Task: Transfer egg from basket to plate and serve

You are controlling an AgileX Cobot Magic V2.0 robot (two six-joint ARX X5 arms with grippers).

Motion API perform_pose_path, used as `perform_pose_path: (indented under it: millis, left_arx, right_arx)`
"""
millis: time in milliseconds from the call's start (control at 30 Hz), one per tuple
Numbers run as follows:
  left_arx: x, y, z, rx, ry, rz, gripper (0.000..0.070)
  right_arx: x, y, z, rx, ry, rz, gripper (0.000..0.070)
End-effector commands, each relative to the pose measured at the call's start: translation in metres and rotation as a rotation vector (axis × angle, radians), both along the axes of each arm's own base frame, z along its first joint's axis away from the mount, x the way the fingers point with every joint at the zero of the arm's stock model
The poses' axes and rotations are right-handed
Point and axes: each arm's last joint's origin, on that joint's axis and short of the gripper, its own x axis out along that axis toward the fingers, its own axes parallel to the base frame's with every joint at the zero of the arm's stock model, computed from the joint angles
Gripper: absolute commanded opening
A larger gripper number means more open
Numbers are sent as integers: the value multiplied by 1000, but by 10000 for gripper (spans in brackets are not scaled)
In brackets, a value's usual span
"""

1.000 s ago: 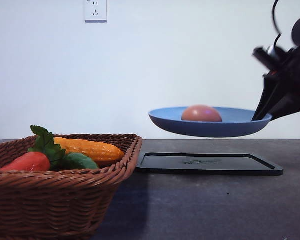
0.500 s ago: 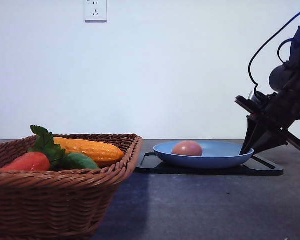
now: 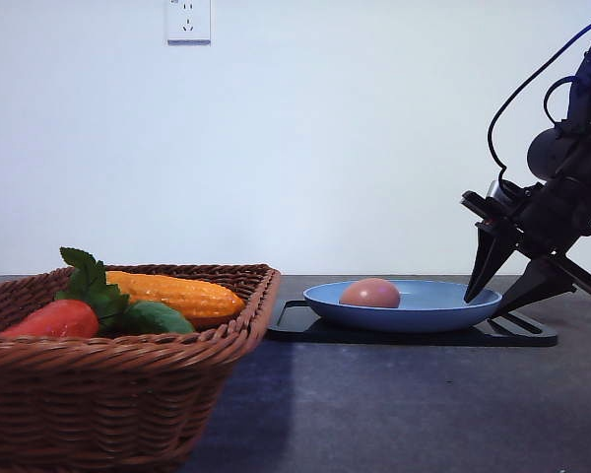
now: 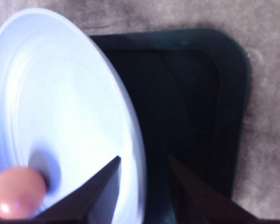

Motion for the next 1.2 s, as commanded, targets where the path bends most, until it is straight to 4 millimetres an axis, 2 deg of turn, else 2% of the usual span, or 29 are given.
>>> perform_pose_path:
  millis: [0,133,300,433,500,567,700,800,1000,1167]
  left_arx:
    - [0,-2,5,-9,-13,3,393]
    - [3,-5,4,7,-16,25,393]
    - [10,-14,1,52,-34,90,369]
    - [20,-27,-5,143,-59,127,220]
    - [26,-34,-9,207,-71,125,94]
    - [34,-42,-14,271,-73,124,0]
    - [54,-50,-26,370,-49,162,0]
    - [72,-46,-35,428,-4,232,0]
    - [96,-18,-56,477,71,392,0]
    - [95,9,-74,397,87,446,0]
  right_arx:
    - [5,-4,1,-3,-17,0,221]
    - [0,-11,17,-5,-41,-14,220]
    - [-13,-21,51,-17,-96,-22,205]
    - [-31,-24,85,-31,-141,-11,66]
    - [-41,-24,101,-41,-172,1,4]
    - [-51,-20,116,-59,-203,19,0]
    - [-73,-3,142,-155,-242,62,0]
    - [-94,12,157,-235,-282,83,0]
    - [-141,44,168,-299,-413,154,0]
    - [-185,66,171,-296,-589,203,0]
